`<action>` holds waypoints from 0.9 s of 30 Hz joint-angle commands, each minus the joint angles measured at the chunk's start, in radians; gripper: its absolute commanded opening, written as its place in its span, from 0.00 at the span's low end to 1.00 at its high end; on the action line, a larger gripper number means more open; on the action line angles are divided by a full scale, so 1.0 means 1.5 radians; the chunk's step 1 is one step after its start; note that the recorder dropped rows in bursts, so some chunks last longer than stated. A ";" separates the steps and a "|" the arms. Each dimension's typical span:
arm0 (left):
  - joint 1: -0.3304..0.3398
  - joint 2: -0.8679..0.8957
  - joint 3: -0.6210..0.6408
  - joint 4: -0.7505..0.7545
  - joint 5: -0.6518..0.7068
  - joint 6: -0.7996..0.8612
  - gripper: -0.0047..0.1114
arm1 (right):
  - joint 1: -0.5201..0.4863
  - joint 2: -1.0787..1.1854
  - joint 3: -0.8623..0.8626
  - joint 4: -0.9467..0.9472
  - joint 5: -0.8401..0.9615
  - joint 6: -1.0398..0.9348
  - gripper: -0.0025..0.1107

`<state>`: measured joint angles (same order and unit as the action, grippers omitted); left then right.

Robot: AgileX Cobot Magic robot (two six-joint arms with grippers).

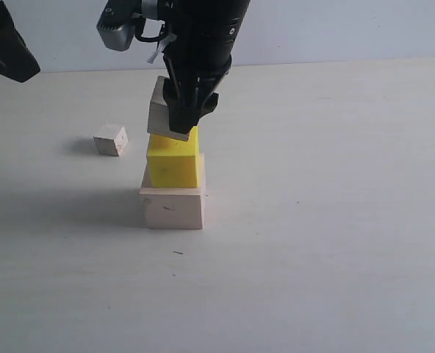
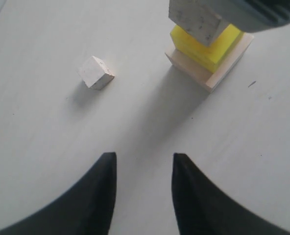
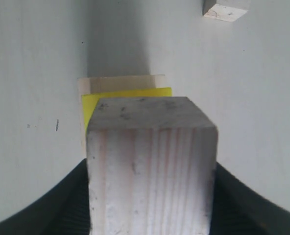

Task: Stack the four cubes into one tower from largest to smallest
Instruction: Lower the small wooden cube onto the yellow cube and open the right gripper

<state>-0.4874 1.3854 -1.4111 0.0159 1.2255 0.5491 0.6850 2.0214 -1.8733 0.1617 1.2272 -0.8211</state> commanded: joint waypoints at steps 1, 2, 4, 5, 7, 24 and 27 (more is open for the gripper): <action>-0.001 -0.005 0.002 -0.005 -0.004 -0.005 0.37 | 0.000 0.001 -0.005 -0.002 -0.004 -0.011 0.02; -0.001 -0.005 0.002 -0.005 -0.004 -0.005 0.37 | 0.000 0.001 -0.005 -0.002 -0.004 -0.011 0.02; -0.001 -0.005 0.002 -0.005 -0.004 -0.005 0.37 | 0.000 0.001 -0.005 -0.002 -0.004 -0.008 0.02; -0.001 -0.005 0.002 -0.005 -0.004 -0.005 0.37 | 0.000 0.001 -0.005 -0.002 -0.004 -0.005 0.02; -0.001 -0.005 0.002 -0.005 -0.004 -0.005 0.37 | 0.000 0.001 -0.005 -0.002 -0.004 -0.003 0.02; -0.001 -0.005 0.002 -0.011 -0.008 -0.005 0.37 | 0.000 0.012 -0.005 -0.020 -0.004 -0.003 0.02; -0.001 -0.005 0.002 -0.011 -0.008 -0.005 0.37 | 0.000 0.012 -0.005 -0.018 -0.004 -0.003 0.02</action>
<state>-0.4874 1.3854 -1.4111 0.0103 1.2255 0.5491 0.6850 2.0427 -1.8733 0.1376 1.2272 -0.8262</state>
